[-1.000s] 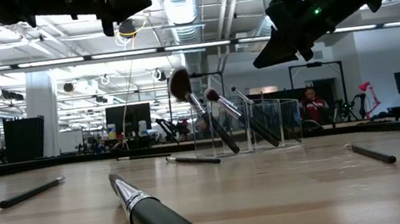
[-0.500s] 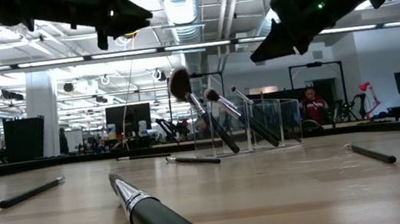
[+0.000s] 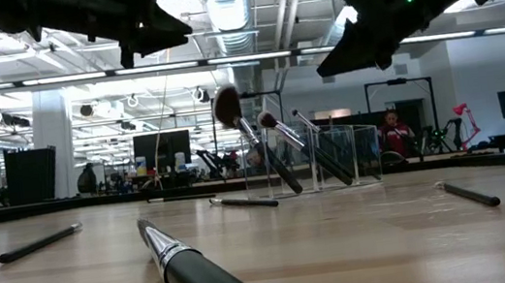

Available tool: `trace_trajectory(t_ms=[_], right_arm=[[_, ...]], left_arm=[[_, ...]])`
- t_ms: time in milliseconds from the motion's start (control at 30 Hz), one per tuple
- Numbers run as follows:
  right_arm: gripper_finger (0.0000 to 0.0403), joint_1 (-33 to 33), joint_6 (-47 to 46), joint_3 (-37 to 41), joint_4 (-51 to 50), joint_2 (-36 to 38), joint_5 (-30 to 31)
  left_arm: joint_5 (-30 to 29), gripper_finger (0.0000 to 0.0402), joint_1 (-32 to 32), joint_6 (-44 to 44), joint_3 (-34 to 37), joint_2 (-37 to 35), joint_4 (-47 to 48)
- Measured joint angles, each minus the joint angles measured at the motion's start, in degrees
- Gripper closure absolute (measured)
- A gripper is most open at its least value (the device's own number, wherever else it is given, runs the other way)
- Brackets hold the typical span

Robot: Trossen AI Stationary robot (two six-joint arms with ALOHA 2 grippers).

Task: Put items in baskets/containers
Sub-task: Put the white eyeshadow brush into the transparent organizer

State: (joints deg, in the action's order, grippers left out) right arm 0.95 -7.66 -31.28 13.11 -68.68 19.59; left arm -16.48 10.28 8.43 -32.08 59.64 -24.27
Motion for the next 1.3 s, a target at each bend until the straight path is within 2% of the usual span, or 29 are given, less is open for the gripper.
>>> trace_trajectory(t_ms=[100, 267, 633, 733, 867, 1000, 1133, 1300], right_arm=[[0.0364, 1.8, 0.0, -1.9, -2.1, 0.0, 1.6], [0.0369, 5.8, -2.2, -6.1, -10.8, 0.0, 8.2], [0.0369, 17.2, -24.0, -7.8, -26.1, 0.0, 9.9], [0.0370, 20.0, -30.6, -10.4, -33.1, -0.9, 10.5], [0.0371, 22.6, -37.0, -16.1, -43.4, -5.6, 10.2], [0.0371, 22.3, -43.8, -23.0, -54.3, -13.2, 5.0], [0.0367, 21.0, -55.0, -27.9, -62.5, -20.1, -2.1], [0.0338, 19.0, -63.4, -30.6, -62.2, -25.9, -12.4]], left_arm=[[-0.4, 0.0287, 0.0, 0.0, 0.0, 0.0, 0.5], [0.1, 0.0287, 0.0, 0.0, 0.0, 0.0, 0.4], [0.2, 0.0287, 0.0, -3.4, 0.0, 0.0, -3.7], [0.2, 0.0287, 0.0, -3.7, 0.0, 0.0, -4.6], [0.2, 0.0287, 0.0, -5.5, -0.4, -0.4, -5.4], [0.3, 0.0287, 0.0, -6.6, -1.4, -1.5, -5.4], [0.3, 0.0287, 0.3, -7.1, -1.6, -2.2, -4.9], [0.2, 0.0286, 0.4, -7.5, -1.6, -2.9, -3.6]])
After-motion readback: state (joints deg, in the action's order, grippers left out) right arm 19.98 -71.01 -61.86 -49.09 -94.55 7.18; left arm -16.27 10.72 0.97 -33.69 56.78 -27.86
